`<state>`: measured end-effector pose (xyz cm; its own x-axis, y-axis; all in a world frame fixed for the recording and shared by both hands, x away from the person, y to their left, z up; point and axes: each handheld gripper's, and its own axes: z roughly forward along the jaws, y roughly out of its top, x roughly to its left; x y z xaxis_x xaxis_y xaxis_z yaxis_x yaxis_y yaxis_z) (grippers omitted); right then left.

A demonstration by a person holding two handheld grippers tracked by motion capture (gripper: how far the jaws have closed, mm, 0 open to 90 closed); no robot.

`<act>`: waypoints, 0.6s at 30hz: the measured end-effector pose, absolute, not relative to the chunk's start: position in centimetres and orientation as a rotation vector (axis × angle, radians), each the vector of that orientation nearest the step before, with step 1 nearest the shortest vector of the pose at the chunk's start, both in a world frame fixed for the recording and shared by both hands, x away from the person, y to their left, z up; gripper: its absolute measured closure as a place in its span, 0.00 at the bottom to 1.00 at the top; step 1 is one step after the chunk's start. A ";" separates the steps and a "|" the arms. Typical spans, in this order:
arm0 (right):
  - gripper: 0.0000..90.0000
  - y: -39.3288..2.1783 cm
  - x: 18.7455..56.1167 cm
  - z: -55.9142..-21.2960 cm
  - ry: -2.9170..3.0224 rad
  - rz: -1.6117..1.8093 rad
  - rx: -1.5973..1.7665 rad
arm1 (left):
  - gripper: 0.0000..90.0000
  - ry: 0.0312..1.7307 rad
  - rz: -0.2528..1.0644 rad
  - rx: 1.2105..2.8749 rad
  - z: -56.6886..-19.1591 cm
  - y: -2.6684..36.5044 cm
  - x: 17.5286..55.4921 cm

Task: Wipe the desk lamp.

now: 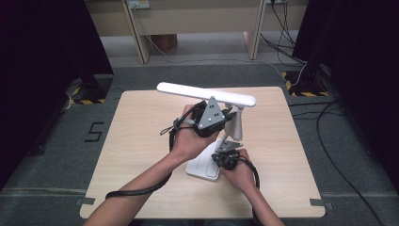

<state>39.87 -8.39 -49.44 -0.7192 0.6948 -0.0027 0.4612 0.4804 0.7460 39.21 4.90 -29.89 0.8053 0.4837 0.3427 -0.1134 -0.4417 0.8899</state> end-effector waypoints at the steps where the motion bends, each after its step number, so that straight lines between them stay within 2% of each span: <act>1: 1.00 -8.4 39.9 -49.4 2.425 1.084 0.979 | 0.94 0.278 0.699 1.919 -30.0 4.9 39.2; 18: 1.00 -8.4 39.9 -49.5 2.426 1.092 0.969 | 0.94 0.283 0.708 1.943 -31.2 4.7 39.6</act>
